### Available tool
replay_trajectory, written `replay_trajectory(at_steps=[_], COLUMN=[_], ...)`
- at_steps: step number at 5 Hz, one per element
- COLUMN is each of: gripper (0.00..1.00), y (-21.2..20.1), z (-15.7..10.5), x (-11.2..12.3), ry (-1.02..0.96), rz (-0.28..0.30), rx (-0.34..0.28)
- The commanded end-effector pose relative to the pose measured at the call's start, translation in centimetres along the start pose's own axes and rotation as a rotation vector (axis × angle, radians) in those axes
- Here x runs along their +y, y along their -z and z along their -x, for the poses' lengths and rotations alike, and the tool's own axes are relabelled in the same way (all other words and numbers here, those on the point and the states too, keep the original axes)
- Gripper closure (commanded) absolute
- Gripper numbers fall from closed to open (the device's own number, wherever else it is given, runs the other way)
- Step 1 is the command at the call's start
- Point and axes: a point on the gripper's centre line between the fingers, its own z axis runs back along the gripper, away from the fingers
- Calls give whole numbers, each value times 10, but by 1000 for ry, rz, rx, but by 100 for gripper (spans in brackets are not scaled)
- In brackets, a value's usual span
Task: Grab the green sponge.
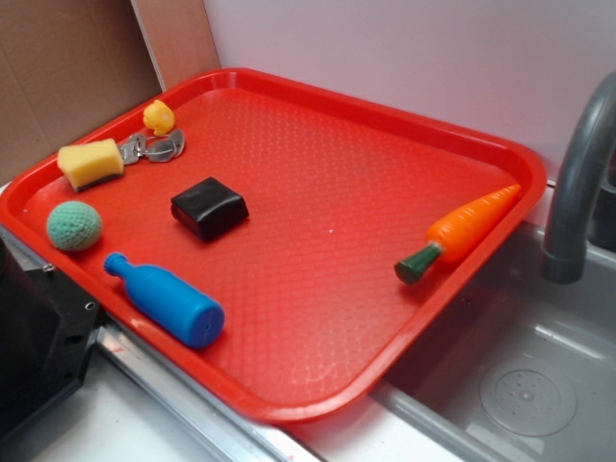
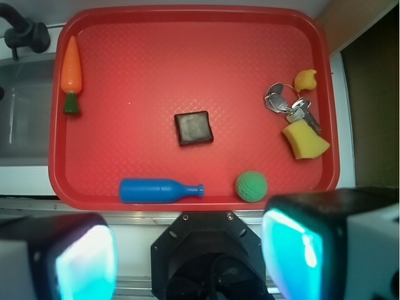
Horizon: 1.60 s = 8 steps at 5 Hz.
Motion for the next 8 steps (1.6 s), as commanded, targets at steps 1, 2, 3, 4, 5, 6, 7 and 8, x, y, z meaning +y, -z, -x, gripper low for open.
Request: replay_trajectory(at_steps=[1,2,3,4,5,6,7,8], gripper=[0,0,0,0,0,0,0,0], y=[0,51,93,124,151,175,190,207], z=[0,-20,-28,-49,-51,-46,-41,-38], x=[0,51,102,142,178,186,172,152], ry=[0,-11,-64,89,237,268,347,397], rz=[0,-80,-49,31,43,35,-55,-54], rx=[0,46,37,-40,-65,-59,-8,22])
